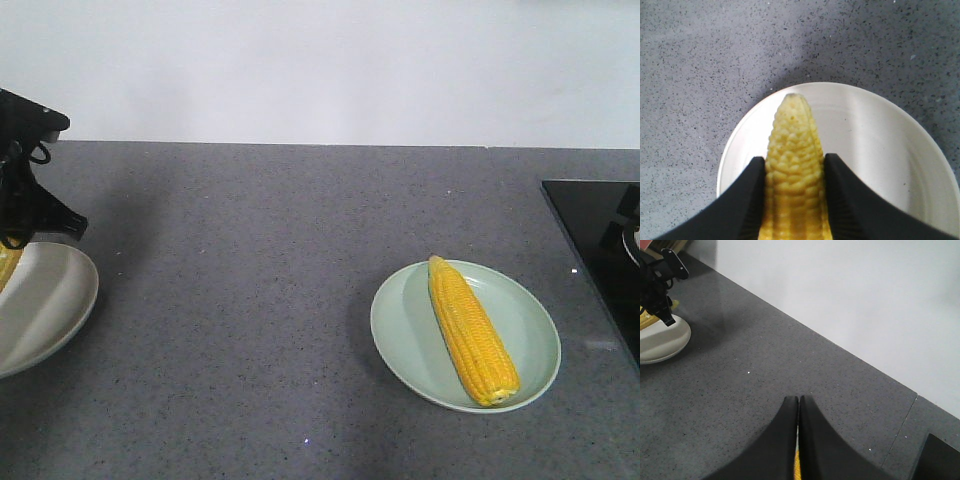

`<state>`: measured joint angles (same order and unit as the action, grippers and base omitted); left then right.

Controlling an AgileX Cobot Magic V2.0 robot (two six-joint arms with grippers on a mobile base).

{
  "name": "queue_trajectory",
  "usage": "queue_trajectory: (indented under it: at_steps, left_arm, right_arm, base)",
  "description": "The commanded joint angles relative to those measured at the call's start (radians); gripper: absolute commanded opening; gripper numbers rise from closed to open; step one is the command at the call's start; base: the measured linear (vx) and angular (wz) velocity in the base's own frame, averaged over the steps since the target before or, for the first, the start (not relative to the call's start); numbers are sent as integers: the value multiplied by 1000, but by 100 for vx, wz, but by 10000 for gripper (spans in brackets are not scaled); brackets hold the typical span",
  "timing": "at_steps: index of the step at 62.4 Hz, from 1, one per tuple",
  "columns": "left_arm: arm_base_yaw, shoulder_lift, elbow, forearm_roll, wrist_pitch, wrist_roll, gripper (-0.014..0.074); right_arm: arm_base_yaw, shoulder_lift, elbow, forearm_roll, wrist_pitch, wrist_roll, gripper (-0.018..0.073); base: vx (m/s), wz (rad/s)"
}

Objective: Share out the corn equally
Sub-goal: 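Lower the left gripper's corn cob onto the white plate, then open the left gripper and lift it off the cob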

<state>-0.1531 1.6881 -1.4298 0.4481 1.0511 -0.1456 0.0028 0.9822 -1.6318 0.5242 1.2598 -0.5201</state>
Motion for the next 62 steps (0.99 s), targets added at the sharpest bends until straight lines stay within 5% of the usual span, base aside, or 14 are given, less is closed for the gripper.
queue_trajectory:
  at_steps: [1, 31, 52, 62]
  left_arm:
    - [2, -38, -23, 22, -18, -13, 113]
    - [2, -38, -23, 7, 8, -19, 505]
    - [2, -38, -23, 6, 42, -15, 502]
    - [2, -48, -23, -14, 64, -9, 397]
  right_arm:
    - [-4, 1, -18, 24, -65, -2, -4]
    - [-4, 1, -18, 24, -65, -1, -4]
    - [-4, 1, -18, 24, -67, -1, -4]
    - [-4, 1, -18, 24, -99, -1, -4]
  base:
    - [0, 0]
    - [0, 0]
    - [0, 0]
    - [0, 0]
